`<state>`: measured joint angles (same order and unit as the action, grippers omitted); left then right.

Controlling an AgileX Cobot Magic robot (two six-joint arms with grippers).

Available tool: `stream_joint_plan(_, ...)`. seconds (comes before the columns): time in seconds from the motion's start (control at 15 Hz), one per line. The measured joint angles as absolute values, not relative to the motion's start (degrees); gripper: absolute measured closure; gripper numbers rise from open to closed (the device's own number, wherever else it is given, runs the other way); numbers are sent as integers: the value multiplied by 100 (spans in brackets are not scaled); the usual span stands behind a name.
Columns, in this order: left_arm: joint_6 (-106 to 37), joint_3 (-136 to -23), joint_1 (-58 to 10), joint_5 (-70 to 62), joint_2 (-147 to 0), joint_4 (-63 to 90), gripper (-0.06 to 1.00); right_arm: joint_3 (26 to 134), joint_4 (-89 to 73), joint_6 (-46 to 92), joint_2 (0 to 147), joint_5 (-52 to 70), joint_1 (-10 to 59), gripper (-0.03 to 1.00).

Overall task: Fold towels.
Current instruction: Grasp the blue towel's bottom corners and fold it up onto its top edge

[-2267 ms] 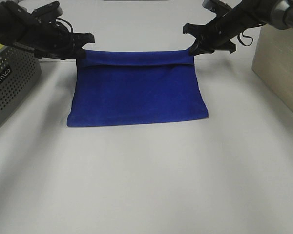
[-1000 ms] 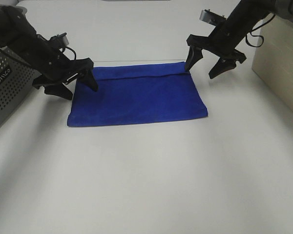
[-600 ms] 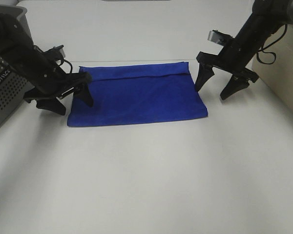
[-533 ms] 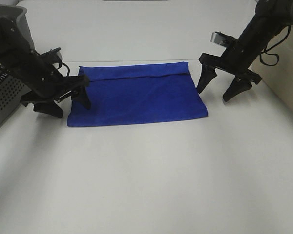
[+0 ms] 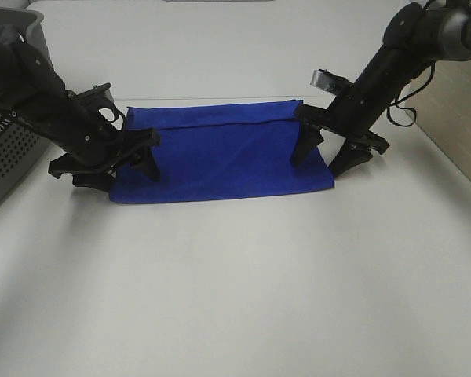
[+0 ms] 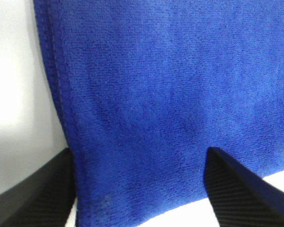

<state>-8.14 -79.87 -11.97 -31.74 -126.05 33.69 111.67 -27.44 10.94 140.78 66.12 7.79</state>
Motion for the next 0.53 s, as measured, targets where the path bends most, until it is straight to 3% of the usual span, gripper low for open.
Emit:
stream_joint_plan(0.2,-808,-7958,-1197,-3174,-12622,3375,43,11167,-2819,1026,14141,6457,854,39)
stream_joint_plan(0.33,-808,-7958,-1197,-3174,-12651,3375,59,11167,-2802,963,14192,6285,854,64)
stream_joint_plan(0.47,-808,-7953,-1197,-3174,-12657,3323,88,11167,-2779,831,14204,6257,854,94)
stream_joint_plan(0.53,-808,-7953,-1197,-3174,-12657,3272,93,11167,-2779,710,14204,6262,854,97)
